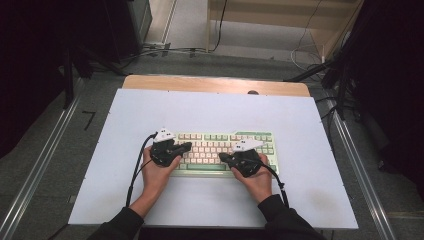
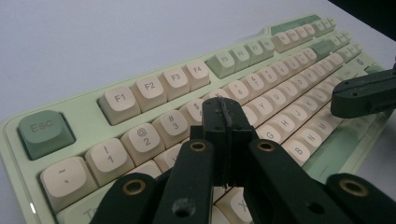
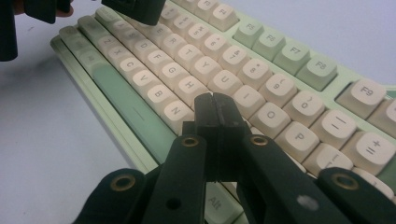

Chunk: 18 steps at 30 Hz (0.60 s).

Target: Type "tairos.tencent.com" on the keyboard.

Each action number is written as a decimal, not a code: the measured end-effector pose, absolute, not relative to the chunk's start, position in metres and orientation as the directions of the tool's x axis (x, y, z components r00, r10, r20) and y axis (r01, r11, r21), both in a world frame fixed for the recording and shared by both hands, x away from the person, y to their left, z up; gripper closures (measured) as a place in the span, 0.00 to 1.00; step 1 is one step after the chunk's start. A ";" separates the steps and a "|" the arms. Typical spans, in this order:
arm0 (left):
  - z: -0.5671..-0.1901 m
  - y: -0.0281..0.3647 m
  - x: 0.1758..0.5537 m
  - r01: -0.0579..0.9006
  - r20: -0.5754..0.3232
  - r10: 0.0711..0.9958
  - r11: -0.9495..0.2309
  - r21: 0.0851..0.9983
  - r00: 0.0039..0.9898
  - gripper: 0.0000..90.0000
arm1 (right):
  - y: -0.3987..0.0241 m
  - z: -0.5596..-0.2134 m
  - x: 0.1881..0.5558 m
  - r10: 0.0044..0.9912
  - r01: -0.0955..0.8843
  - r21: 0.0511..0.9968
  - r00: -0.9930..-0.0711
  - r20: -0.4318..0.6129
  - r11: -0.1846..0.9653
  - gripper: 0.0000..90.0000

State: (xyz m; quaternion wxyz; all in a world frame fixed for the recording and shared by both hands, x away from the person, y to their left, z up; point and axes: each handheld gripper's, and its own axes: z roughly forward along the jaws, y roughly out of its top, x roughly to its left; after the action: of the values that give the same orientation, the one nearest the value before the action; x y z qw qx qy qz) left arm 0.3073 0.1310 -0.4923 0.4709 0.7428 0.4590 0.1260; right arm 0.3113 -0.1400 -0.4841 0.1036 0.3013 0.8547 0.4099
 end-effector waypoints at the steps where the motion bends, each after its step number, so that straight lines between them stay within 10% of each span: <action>1: -0.492 0.131 0.307 0.563 -0.244 0.801 -0.135 0.816 0.546 1.00 | -0.139 -0.484 0.312 0.597 0.427 0.765 -0.799 0.069 0.483 0.97; 18: -0.492 0.131 0.307 0.559 -0.241 0.801 -0.136 0.818 0.548 1.00 | -0.124 -0.485 0.313 0.569 0.415 0.763 -0.819 0.075 0.496 0.98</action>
State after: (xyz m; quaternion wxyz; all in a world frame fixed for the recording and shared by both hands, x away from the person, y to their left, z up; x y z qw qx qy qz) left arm 0.3070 0.1310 -0.4920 0.4716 0.7428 0.4577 0.1281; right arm 0.3135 -0.1243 -0.4854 0.0935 0.2862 0.8598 0.4124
